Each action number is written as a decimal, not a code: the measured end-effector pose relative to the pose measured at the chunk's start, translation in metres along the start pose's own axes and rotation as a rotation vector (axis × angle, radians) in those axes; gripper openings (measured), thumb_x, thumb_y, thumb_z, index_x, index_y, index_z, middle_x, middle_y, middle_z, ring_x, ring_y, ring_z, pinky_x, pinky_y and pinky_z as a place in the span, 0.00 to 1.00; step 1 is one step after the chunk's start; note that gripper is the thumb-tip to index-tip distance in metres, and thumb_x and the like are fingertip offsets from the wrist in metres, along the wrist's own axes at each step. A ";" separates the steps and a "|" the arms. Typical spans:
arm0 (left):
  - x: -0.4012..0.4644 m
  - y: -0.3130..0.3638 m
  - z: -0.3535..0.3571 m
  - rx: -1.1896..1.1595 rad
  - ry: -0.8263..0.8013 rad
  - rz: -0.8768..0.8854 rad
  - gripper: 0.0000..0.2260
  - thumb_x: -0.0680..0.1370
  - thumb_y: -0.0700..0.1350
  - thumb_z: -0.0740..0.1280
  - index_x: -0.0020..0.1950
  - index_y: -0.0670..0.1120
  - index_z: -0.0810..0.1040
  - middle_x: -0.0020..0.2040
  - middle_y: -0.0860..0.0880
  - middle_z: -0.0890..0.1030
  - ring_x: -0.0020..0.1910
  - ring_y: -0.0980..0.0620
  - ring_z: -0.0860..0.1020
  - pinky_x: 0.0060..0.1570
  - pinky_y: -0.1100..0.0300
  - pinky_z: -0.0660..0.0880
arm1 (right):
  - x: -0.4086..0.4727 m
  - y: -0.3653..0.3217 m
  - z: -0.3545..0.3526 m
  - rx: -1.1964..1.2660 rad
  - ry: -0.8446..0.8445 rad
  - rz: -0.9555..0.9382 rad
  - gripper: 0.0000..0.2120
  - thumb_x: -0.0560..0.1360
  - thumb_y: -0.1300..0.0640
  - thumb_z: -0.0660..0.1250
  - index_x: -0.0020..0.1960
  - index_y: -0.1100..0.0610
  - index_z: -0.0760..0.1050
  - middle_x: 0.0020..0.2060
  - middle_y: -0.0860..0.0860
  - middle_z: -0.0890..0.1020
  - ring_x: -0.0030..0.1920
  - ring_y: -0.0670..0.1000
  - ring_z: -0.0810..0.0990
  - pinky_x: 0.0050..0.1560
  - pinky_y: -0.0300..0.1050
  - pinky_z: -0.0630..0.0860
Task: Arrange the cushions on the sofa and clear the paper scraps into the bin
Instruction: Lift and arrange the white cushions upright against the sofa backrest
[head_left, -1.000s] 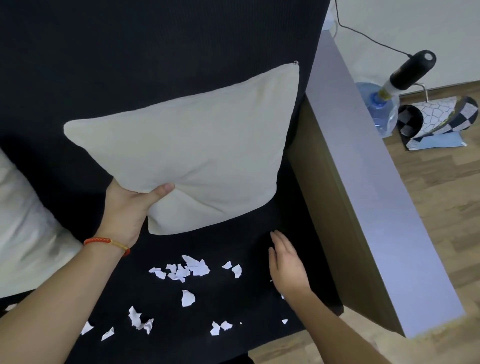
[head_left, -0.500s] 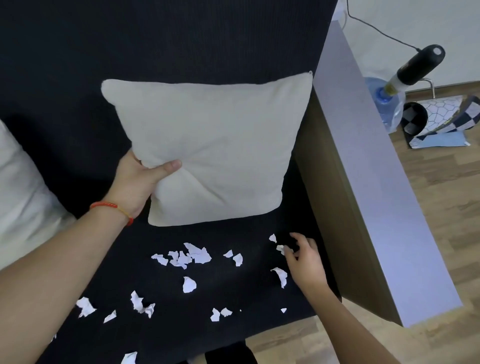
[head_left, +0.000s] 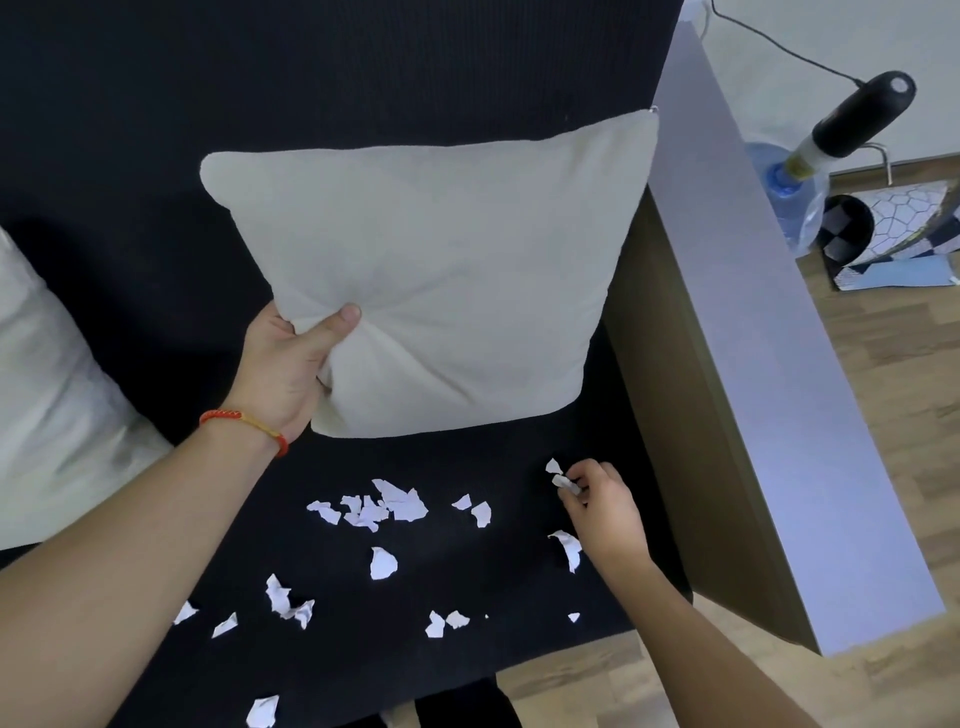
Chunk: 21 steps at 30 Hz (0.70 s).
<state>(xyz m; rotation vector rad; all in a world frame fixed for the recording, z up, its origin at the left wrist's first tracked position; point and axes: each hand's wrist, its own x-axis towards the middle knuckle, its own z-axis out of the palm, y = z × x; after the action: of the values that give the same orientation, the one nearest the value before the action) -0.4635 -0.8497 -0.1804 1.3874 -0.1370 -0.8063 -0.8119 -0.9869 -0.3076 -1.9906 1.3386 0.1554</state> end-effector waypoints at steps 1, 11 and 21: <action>-0.003 -0.003 0.001 -0.011 0.001 0.001 0.20 0.80 0.35 0.71 0.72 0.37 0.76 0.67 0.42 0.83 0.68 0.42 0.81 0.69 0.45 0.77 | 0.001 0.000 0.000 0.001 -0.005 -0.005 0.06 0.79 0.56 0.73 0.55 0.53 0.79 0.49 0.45 0.77 0.43 0.43 0.81 0.43 0.40 0.81; 0.017 0.001 0.013 -0.090 0.146 0.054 0.16 0.79 0.34 0.73 0.66 0.40 0.80 0.66 0.41 0.84 0.66 0.43 0.82 0.66 0.49 0.78 | 0.004 -0.001 0.002 0.103 0.009 0.059 0.03 0.77 0.58 0.76 0.49 0.53 0.83 0.45 0.48 0.80 0.41 0.44 0.81 0.40 0.33 0.75; 0.010 -0.004 -0.009 0.086 0.159 0.093 0.15 0.78 0.34 0.74 0.65 0.38 0.81 0.60 0.45 0.87 0.63 0.45 0.84 0.62 0.53 0.80 | 0.003 -0.014 0.001 0.165 -0.001 0.163 0.04 0.78 0.56 0.75 0.45 0.53 0.82 0.38 0.47 0.83 0.38 0.47 0.82 0.38 0.40 0.78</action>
<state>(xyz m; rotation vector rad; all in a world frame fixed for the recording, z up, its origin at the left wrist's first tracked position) -0.4528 -0.8480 -0.1903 1.5092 -0.1130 -0.6169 -0.7988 -0.9859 -0.3029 -1.7451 1.4646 0.1174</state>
